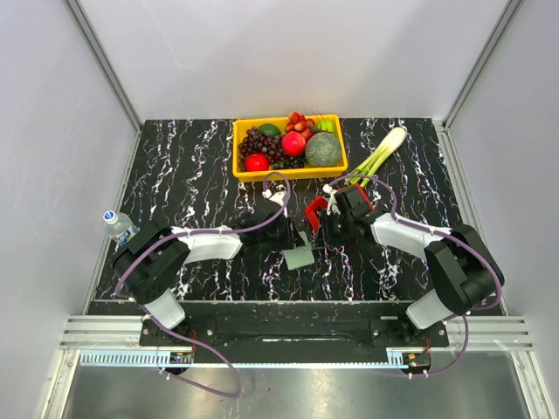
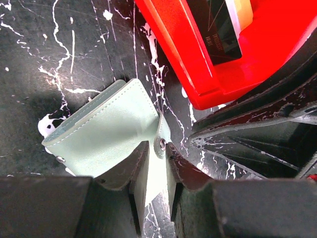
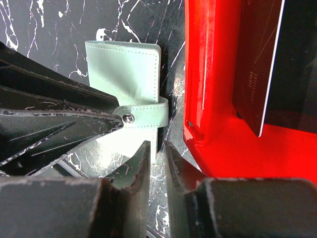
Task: Put the credit cards into the card holder
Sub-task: Close the card holder at the center of the board.
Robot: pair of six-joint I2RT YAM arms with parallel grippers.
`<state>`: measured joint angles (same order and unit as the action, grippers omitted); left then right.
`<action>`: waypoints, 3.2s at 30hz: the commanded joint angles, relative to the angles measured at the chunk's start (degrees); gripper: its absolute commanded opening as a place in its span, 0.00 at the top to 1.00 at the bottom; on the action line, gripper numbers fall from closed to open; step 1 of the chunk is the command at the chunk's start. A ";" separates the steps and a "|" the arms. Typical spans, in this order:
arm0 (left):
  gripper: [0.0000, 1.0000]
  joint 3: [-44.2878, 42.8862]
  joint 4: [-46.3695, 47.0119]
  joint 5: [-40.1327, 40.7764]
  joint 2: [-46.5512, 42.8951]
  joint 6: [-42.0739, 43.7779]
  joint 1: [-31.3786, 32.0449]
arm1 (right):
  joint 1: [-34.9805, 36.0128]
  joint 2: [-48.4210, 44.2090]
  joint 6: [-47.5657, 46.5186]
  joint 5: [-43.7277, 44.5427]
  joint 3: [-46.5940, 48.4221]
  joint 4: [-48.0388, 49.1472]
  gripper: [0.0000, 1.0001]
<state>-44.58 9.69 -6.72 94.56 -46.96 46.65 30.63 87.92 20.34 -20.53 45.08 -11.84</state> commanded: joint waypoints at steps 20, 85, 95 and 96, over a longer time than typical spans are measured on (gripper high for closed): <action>0.80 -0.77 2.26 -2.24 0.97 0.11 0.02 | -0.31 0.06 -1.09 -0.65 1.50 1.38 0.75; 1.00 2.65 1.21 4.52 0.71 -1.03 -0.07 | 10.50 4.19 3.04 13.06 5.99 2.87 0.95; 1.00 2.21 1.12 4.17 2.29 -1.03 -0.25 | 10.50 4.28 5.41 12.27 4.93 5.68 0.95; 1.00 2.21 1.03 4.26 2.47 -1.03 -0.16 | 10.50 4.28 5.76 12.79 4.93 5.77 0.95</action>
<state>-42.09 11.70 -5.15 95.11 -48.34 46.68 40.73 93.12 24.25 -8.86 49.54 -9.65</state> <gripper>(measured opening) 0.015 0.050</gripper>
